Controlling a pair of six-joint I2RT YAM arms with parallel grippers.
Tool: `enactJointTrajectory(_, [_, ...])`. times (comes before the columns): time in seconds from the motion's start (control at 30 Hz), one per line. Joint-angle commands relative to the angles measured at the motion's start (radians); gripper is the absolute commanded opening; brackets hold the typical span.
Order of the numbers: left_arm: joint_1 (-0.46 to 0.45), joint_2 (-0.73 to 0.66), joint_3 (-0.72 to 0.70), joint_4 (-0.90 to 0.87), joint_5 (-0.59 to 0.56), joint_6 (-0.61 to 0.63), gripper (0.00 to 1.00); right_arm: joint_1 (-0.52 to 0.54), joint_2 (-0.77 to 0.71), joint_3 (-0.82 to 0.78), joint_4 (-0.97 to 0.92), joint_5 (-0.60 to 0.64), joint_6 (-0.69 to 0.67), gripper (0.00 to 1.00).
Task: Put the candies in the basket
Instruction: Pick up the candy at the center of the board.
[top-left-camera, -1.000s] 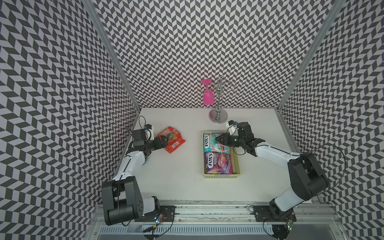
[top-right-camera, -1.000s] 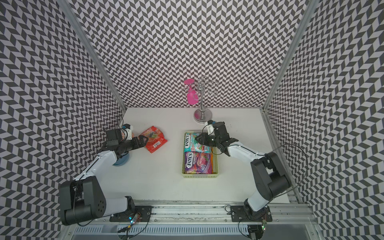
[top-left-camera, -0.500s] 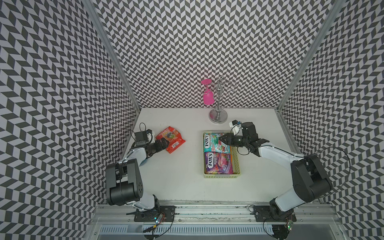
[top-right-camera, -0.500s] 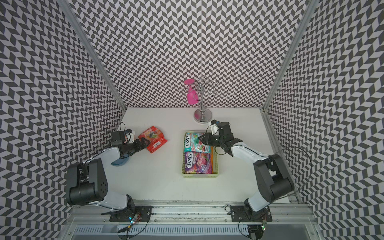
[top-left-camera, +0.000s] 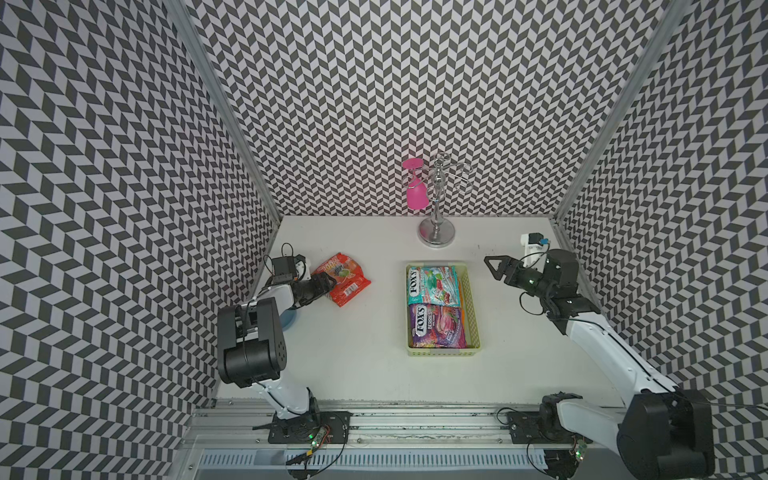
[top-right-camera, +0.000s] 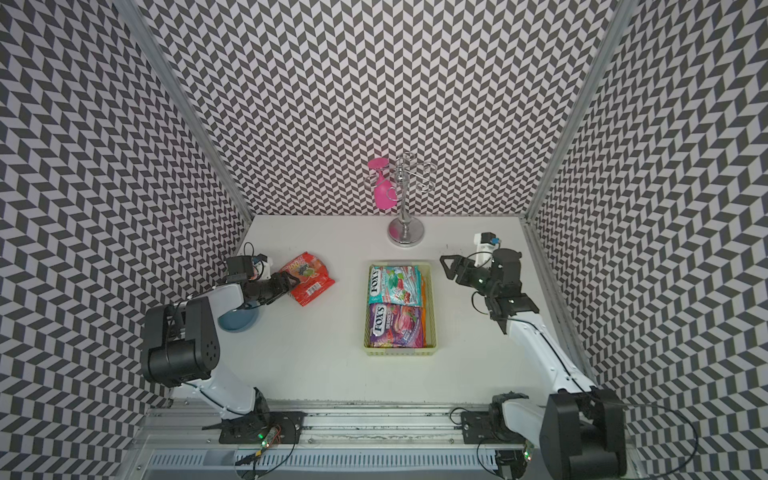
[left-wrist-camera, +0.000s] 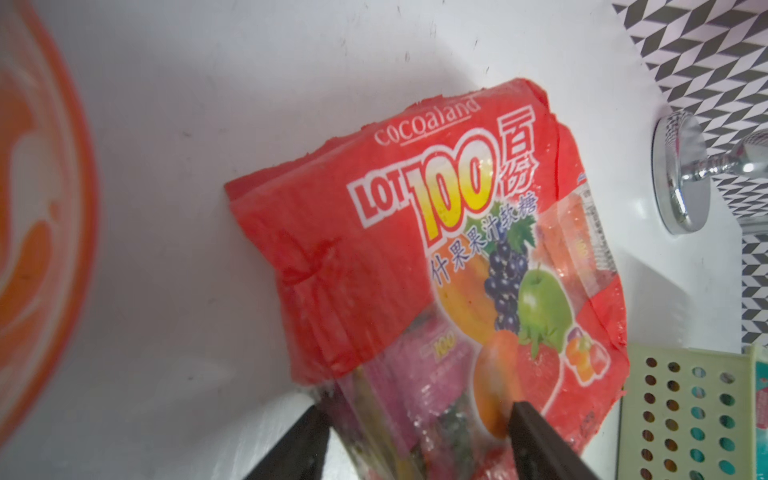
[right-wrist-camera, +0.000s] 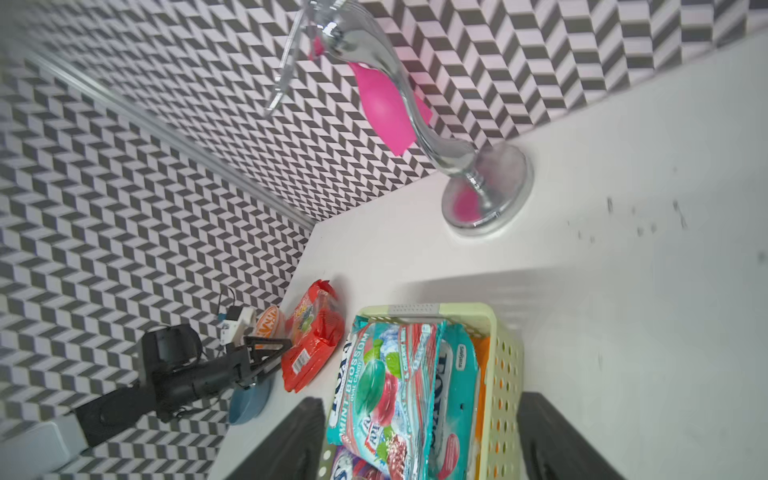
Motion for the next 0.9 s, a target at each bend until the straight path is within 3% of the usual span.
enactJointTrajectory(0.0, [0.001,0.021,0.035,0.008,0.040,0.012,0.52,-0.008,-0.043,-0.010,0.044,0.004,0.011,0.86])
enactJointTrajectory(0.13, [-0.001,0.030,0.048,0.004,0.059,0.015,0.19,-0.009,-0.047,0.028,-0.024,0.014,-0.045,0.99])
enactJointTrajectory(0.23, [-0.001,0.008,0.058,-0.008,0.061,0.034,0.00,-0.008,-0.049,0.043,-0.049,0.012,-0.072,0.99])
enactJointTrajectory(0.37, [-0.023,-0.056,0.098,-0.051,0.026,0.104,0.00,-0.008,-0.060,0.058,-0.060,0.005,-0.097,0.99])
enactJointTrajectory(0.57, [-0.116,-0.168,0.218,-0.179,-0.001,0.302,0.00,-0.008,-0.103,0.058,-0.057,0.006,-0.135,0.99])
enactJointTrajectory(0.87, [-0.305,-0.249,0.445,-0.487,-0.124,0.766,0.00,-0.006,-0.152,0.077,-0.101,0.008,-0.166,0.99])
